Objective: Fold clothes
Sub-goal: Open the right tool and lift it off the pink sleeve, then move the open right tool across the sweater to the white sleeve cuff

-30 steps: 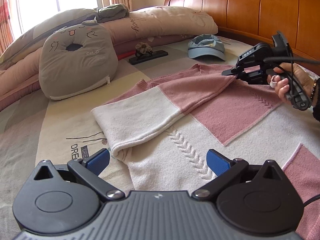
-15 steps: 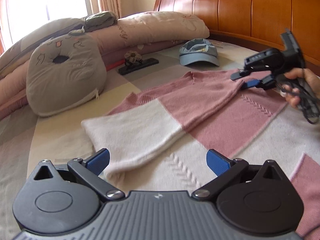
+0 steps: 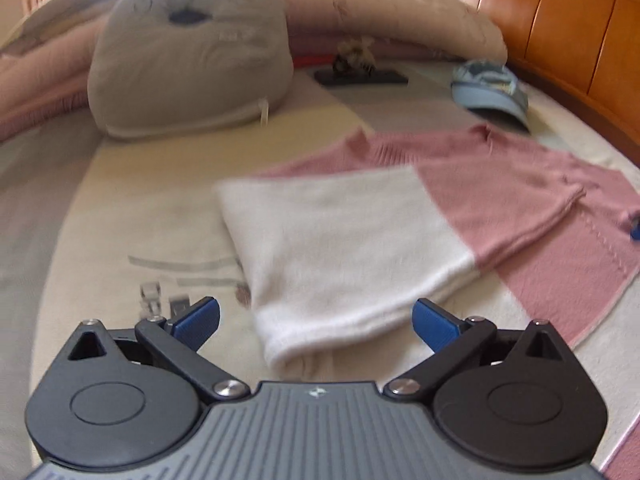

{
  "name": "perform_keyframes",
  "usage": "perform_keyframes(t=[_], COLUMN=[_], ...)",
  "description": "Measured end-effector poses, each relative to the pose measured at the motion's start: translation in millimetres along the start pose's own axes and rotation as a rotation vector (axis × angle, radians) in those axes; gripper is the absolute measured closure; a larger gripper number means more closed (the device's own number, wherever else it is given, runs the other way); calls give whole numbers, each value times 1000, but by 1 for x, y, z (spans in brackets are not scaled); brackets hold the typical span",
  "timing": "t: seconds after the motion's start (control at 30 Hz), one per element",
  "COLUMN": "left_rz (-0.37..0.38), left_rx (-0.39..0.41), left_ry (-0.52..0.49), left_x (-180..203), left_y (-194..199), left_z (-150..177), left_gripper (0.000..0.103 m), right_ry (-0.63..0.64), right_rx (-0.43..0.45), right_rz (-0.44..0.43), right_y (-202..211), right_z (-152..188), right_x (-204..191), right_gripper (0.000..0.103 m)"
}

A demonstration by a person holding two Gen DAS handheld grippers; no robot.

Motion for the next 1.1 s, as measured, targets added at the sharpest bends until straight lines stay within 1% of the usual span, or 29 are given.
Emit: perform_keyframes(t=[0.1,0.13,0.17,0.23,0.3,0.33,0.37,0.4,0.47,0.57,0.67,0.73,0.8,0.87,0.97,1.1], left_rz=[54,67,73,61,31,16,33,53,26,-5,-12,0,-3,18,51,94], left_rx=[45,53,57,55,-6,-39,-40,-38,-56,-54,-31,-16,-10,-12,-16,-20], left_ry=[-53,-84,-118,-187,-209,-176,-114,-51,-57,-126,-180,-203,-232,-257,-295,-344], left_x=[16,24,33,46,48,43,37,32,30,33,37,42,48,62,84,113], left_y=[-5,-11,-15,-33,-54,-63,-63,-63,-55,-32,4,29,54,67,86,111], left_z=[-27,-33,-35,-37,-27,-20,-19,-18,-21,-29,-41,-52,-60,-50,-34,-12], left_gripper=[1,1,1,1,1,0,0,1,1,1,1,1,1,1,1,1], right_ry=[134,184,232,277,293,283,283,284,273,228,153,102,91,121,204,297], right_rx=[-75,-80,-81,-65,-60,-60,-59,-58,-51,-38,-42,-62,-75,-85,-97,-140], right_rz=[27,44,59,62,62,60,59,59,52,26,10,14,10,27,61,89], right_y=[2,3,4,6,7,8,9,9,9,8,13,22,35,51,77,93], right_z=[31,40,49,57,64,66,68,69,68,64,58,56,58,63,79,113], right_x=[-8,-11,-13,-18,-23,-23,-24,-24,-22,-18,-15,-15,-20,-26,-35,-43], right_gripper=[33,33,30,19,5,2,0,0,0,0,0,0,0,0,0,0])
Point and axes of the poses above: each gripper's, at about its wrist camera, not at the fingertips, and y roughly against the way its jaws point, x to its right, z to its underside, the point moved 9 cm from there along -y, roughly the way its jaws point, and after that the axes turned 7 degrees about x, right-handed, at the moved point
